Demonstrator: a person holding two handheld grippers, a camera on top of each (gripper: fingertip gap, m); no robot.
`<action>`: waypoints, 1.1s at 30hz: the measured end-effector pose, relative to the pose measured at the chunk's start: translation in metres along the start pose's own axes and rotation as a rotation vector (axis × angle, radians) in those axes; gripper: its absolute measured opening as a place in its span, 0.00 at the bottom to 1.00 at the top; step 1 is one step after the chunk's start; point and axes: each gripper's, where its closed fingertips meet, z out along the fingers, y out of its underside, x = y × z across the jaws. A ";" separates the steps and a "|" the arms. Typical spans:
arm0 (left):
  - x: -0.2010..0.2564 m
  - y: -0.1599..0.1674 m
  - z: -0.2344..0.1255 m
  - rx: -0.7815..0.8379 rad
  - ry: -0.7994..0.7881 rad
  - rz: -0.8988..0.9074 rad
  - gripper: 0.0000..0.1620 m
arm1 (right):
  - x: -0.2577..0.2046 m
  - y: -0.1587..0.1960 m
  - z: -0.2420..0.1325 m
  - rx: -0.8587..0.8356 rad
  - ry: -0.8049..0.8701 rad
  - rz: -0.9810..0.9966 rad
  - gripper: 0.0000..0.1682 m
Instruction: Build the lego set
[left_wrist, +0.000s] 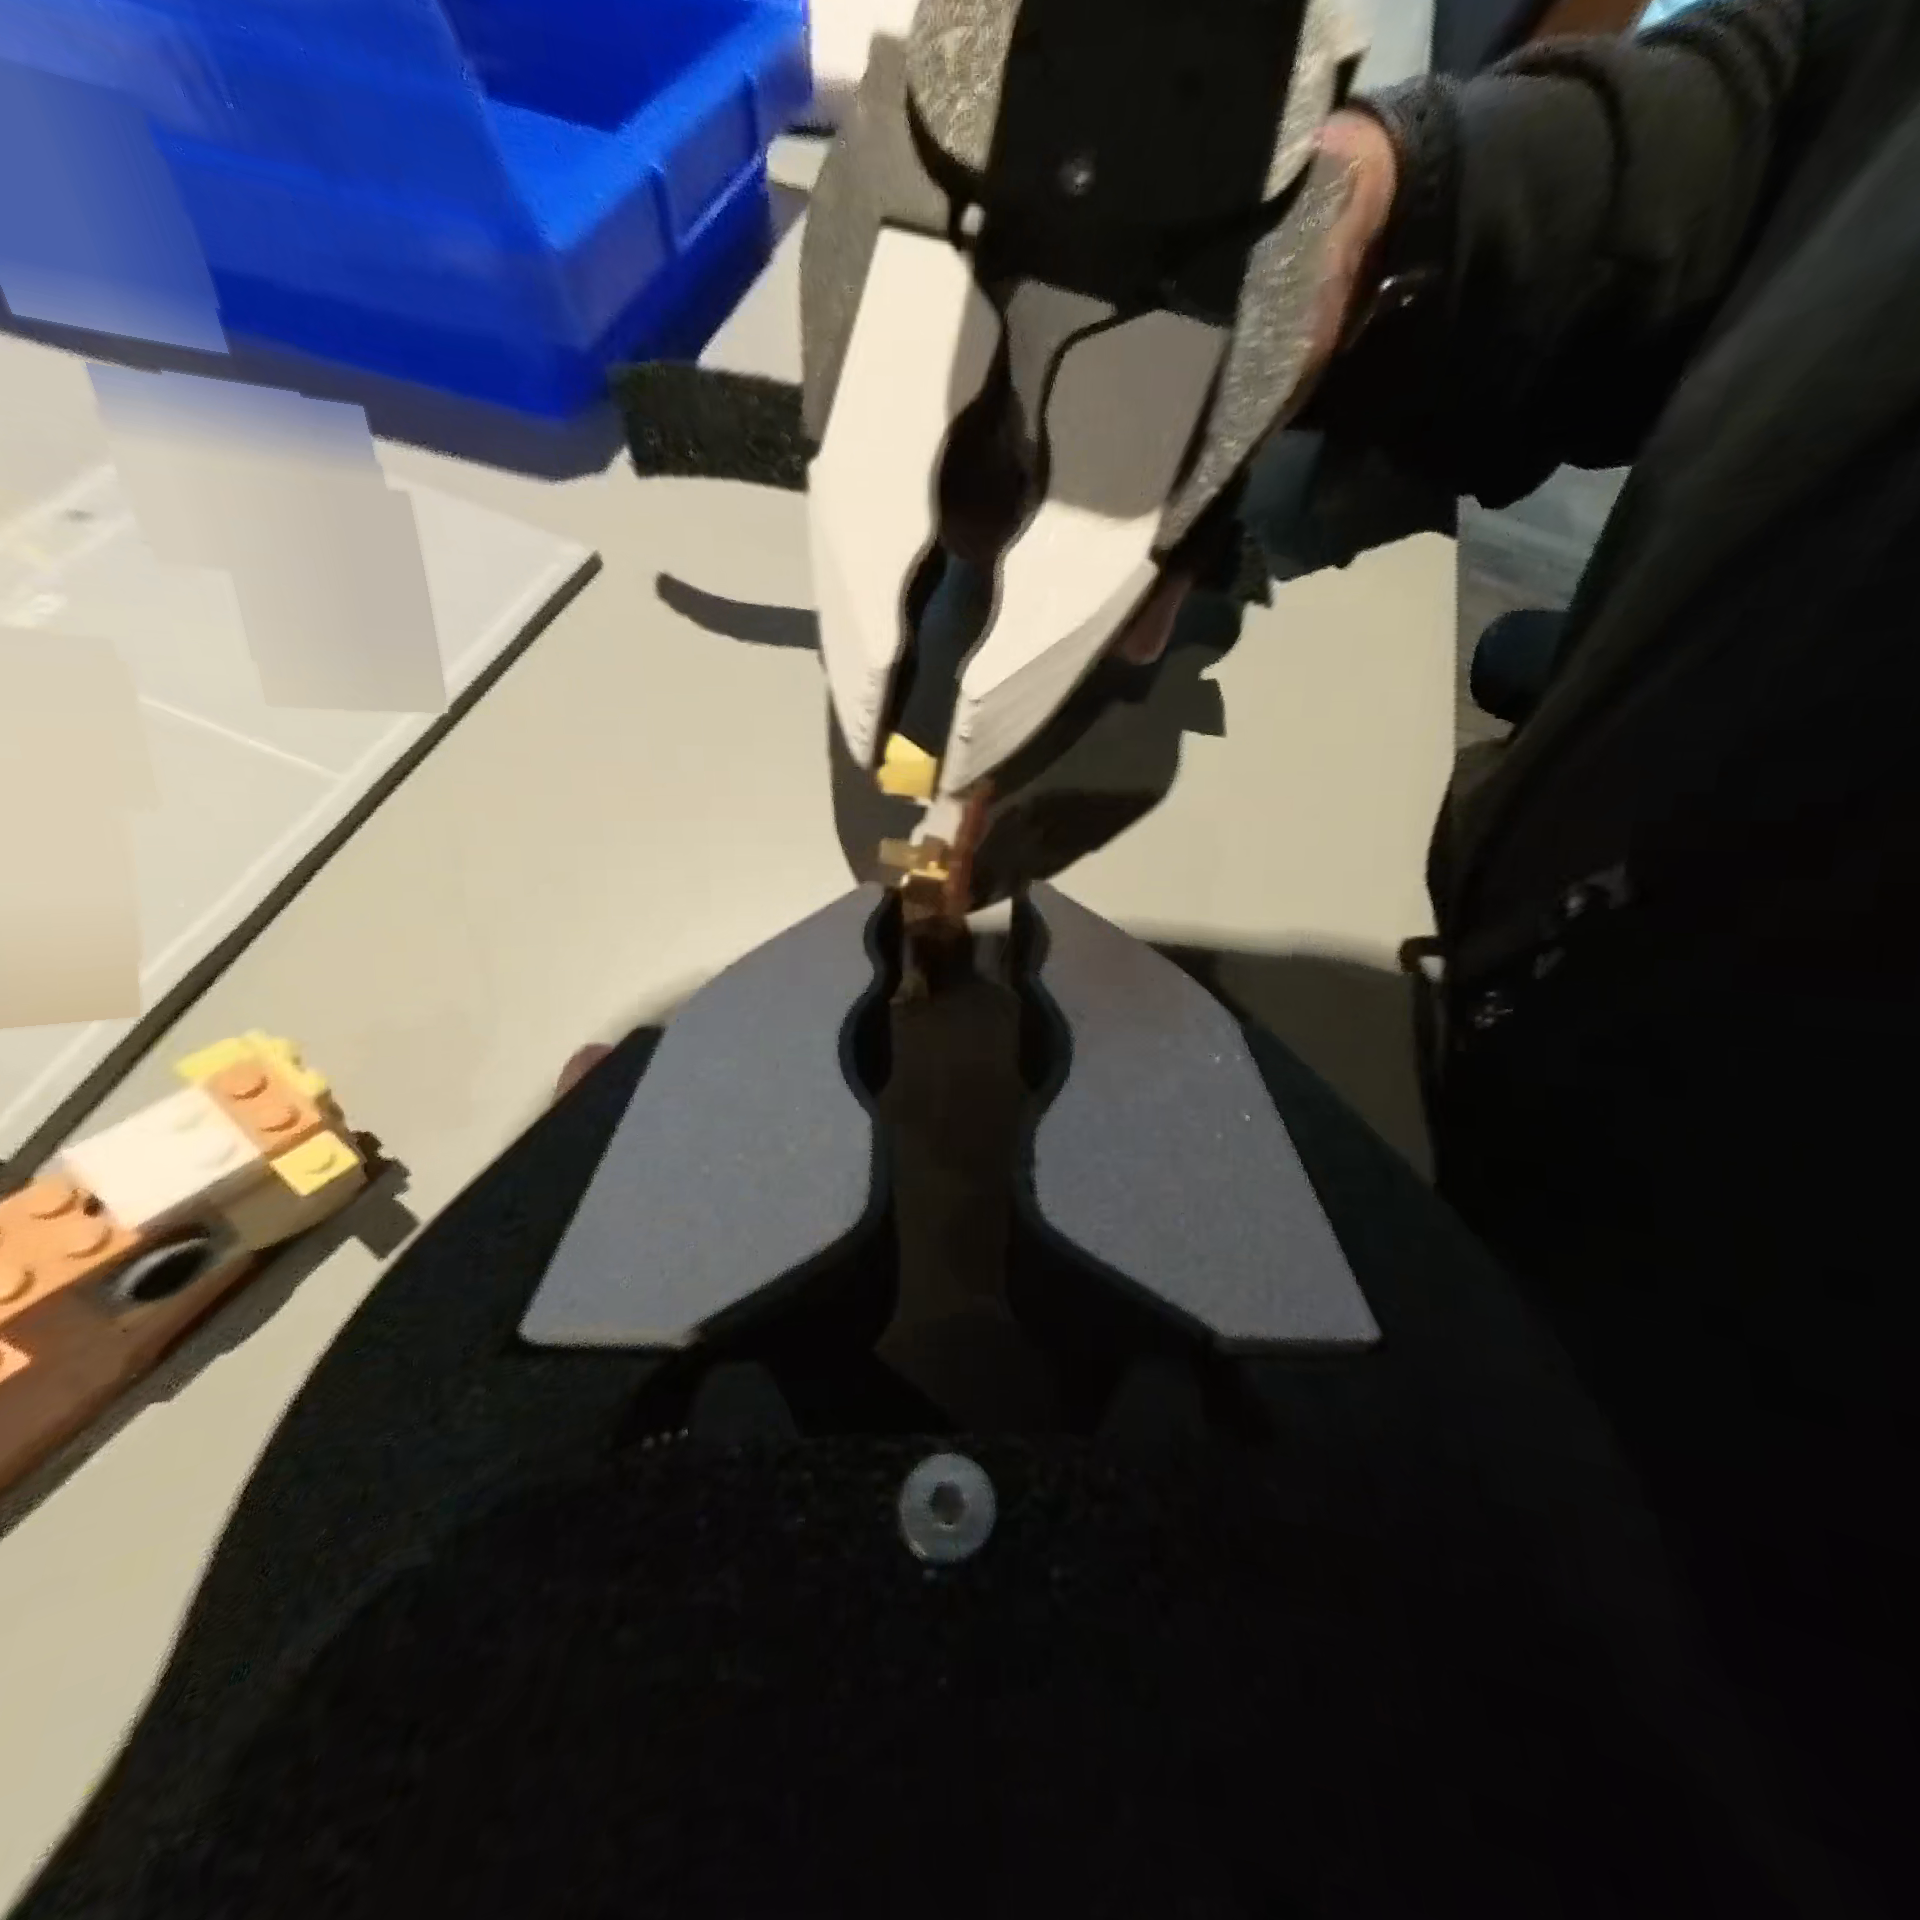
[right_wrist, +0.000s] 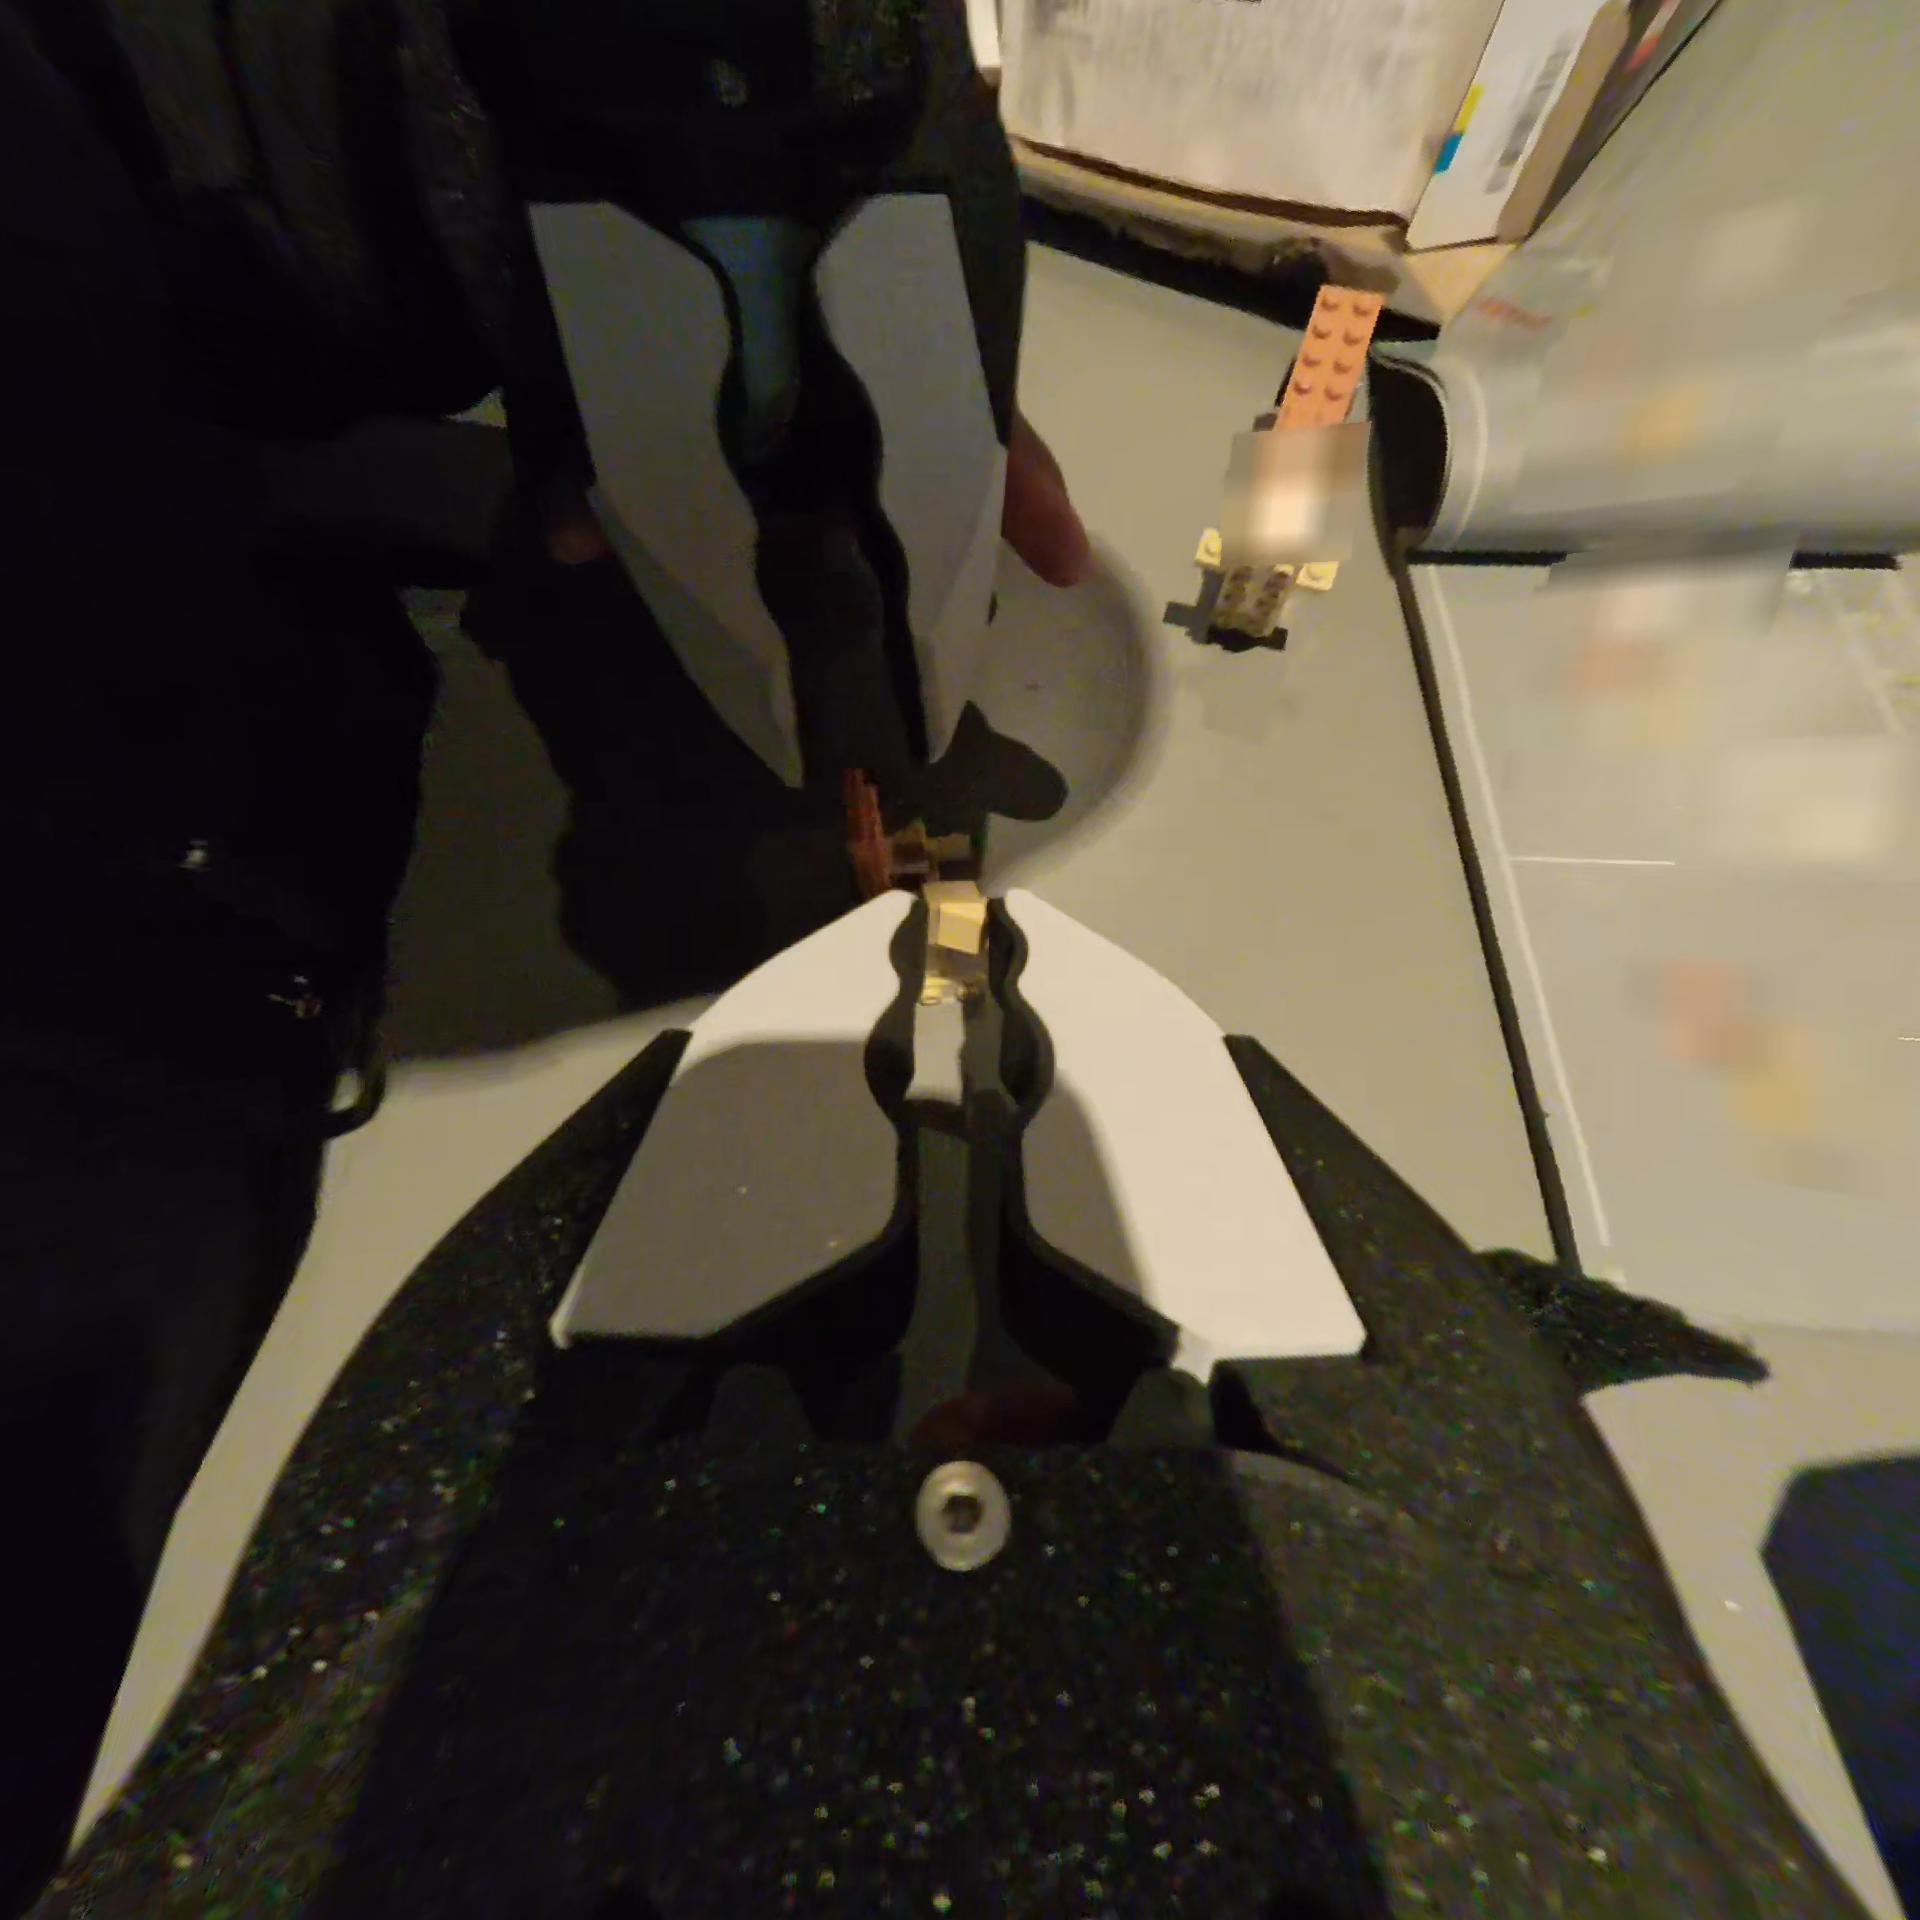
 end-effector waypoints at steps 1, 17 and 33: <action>-0.002 0.000 0.000 -0.006 0.008 -0.018 0.12 | -0.001 0.000 0.001 -0.004 -0.016 0.007 0.07; -0.003 0.017 0.011 -0.145 0.085 -0.087 0.11 | -0.008 0.003 0.011 -0.070 -0.132 0.013 0.07; -0.004 0.022 0.014 -0.181 0.029 -0.044 0.11 | -0.016 0.011 0.014 -0.128 -0.148 -0.065 0.08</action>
